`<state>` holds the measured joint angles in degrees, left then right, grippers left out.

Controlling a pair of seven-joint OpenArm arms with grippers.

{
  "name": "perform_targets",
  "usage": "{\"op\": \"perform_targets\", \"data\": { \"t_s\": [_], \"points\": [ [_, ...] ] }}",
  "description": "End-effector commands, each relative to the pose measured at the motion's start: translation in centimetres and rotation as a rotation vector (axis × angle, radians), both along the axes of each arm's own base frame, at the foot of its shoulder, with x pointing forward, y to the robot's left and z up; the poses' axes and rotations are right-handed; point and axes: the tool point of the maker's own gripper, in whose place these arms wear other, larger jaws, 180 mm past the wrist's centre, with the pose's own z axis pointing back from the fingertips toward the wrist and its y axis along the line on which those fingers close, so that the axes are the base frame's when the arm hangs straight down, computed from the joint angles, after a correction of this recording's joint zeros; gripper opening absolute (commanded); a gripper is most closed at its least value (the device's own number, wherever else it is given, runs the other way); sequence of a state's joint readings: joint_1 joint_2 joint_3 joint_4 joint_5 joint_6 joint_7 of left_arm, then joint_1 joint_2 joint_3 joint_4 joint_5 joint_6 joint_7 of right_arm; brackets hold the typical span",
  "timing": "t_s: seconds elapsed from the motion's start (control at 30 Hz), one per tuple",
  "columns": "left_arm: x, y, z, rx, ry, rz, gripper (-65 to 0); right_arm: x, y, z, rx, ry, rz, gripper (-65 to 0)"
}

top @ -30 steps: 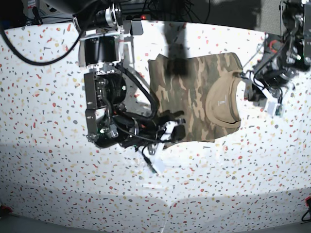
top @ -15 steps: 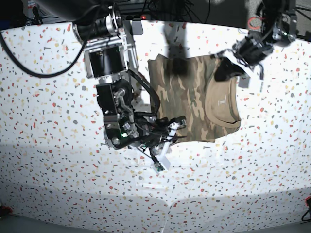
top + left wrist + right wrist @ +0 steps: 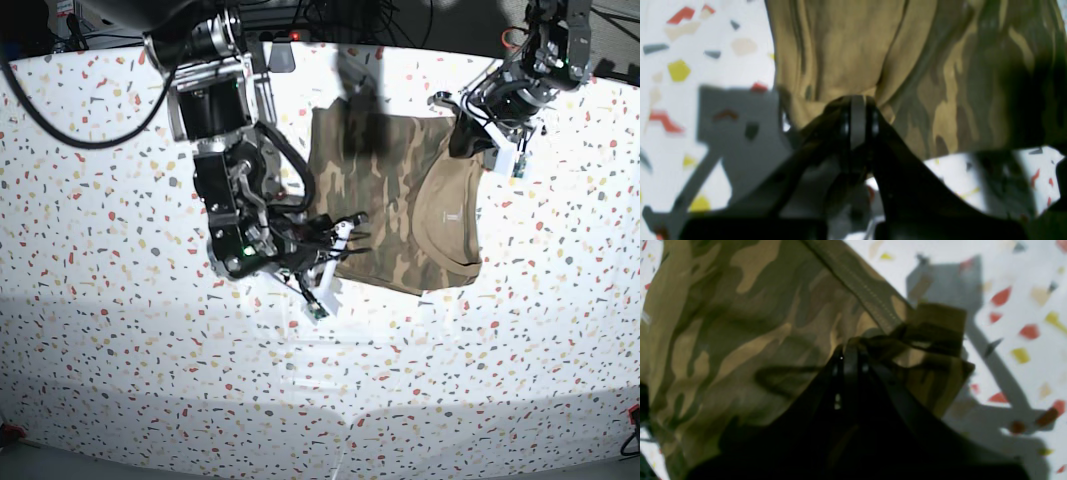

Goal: Fold the T-shirt properly
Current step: 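Flatten and square the folded shirt with both grippers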

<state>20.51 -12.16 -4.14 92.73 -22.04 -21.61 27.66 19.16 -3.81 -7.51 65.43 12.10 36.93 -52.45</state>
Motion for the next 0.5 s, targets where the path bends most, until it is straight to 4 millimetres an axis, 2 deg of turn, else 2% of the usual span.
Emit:
{"op": "perform_targets", "data": {
  "t_s": [0.0,0.13,0.23,0.47],
  "points": [
    [0.4,1.4,-0.9,0.068,0.019,0.018,-65.0,-0.7,0.1,-0.1,-0.015,0.024,0.040,-65.0],
    [2.9,3.3,-2.1,0.126,0.013,0.056,-65.0,-2.0,0.2,-0.8,-0.013,0.044,0.046,-65.0],
    [5.2,4.6,-1.9,0.147,-0.006,0.073,-65.0,-2.8,0.5,-0.4,0.016,0.036,0.043,-65.0],
    [11.0,6.6,1.3,0.179,-0.104,0.091,-65.0,-5.4,2.1,2.3,0.138,0.006,0.048,-65.0]
  ]
}}
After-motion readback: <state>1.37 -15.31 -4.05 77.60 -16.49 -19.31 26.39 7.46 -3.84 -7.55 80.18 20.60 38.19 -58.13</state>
